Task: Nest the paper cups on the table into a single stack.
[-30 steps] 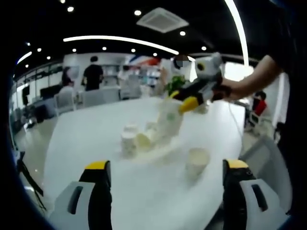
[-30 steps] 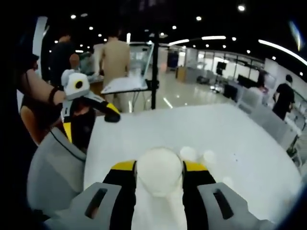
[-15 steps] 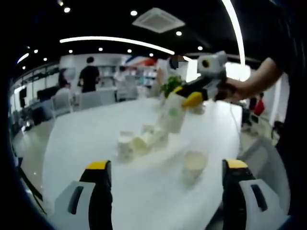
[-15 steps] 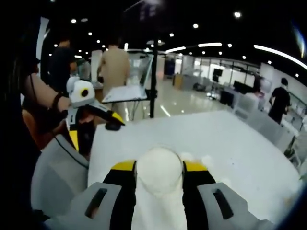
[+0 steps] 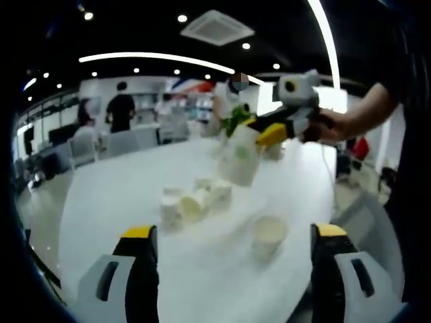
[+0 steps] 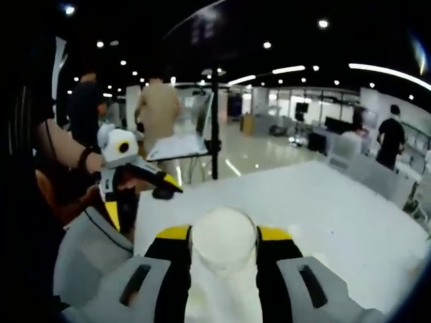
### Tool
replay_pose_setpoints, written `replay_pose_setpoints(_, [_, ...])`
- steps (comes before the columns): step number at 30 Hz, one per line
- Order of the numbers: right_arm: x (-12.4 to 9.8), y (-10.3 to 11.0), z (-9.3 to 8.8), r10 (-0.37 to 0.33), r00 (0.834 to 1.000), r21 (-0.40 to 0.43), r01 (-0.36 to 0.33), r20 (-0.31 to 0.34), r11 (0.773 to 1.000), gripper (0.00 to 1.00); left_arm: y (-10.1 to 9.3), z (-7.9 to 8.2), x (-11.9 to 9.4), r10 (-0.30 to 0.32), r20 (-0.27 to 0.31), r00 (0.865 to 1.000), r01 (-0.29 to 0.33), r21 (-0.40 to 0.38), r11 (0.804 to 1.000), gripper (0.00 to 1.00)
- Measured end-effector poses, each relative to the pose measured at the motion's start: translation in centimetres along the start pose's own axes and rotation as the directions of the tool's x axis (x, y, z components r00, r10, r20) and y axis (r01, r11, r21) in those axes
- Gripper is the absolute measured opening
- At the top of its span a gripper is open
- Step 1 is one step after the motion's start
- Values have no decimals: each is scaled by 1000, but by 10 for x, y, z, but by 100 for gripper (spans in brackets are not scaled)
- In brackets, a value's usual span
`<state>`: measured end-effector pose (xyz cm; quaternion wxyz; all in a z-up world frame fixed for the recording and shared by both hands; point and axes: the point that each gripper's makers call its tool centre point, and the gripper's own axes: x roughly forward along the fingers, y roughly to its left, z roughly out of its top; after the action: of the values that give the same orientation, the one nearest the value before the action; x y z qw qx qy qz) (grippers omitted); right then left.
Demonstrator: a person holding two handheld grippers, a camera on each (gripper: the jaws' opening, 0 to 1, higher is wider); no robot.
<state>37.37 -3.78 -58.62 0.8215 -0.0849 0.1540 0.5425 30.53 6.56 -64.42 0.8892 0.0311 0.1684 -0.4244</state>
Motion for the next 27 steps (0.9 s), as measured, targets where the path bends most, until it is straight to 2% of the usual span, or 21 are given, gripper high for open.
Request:
replay_pose_setpoints(14, [4,12,10,24,998,50,-27,59,998,33,-6,9,8,-33,16,999,33,-3,999,90])
replay_pose_setpoints(19, [7,17,14,34,996,65,-39,77,997,33,-10,15,11,-62,27,998,62,-8,998,78])
replay_pose_setpoints(22, [9,20,17,48,995,68,-54,89,996,33,-12,15,15,-69,23,997,70,-35,997,79])
replay_pose_setpoints(25, [11,25,22,67,992,70,-75,107,995,33,-16,19,18,-79,34,996,81,-36,996,77])
replay_pose_setpoints(27, [12,29,24,80,990,76,-89,116,993,33,-22,20,20,-100,21,995,101,-49,994,75])
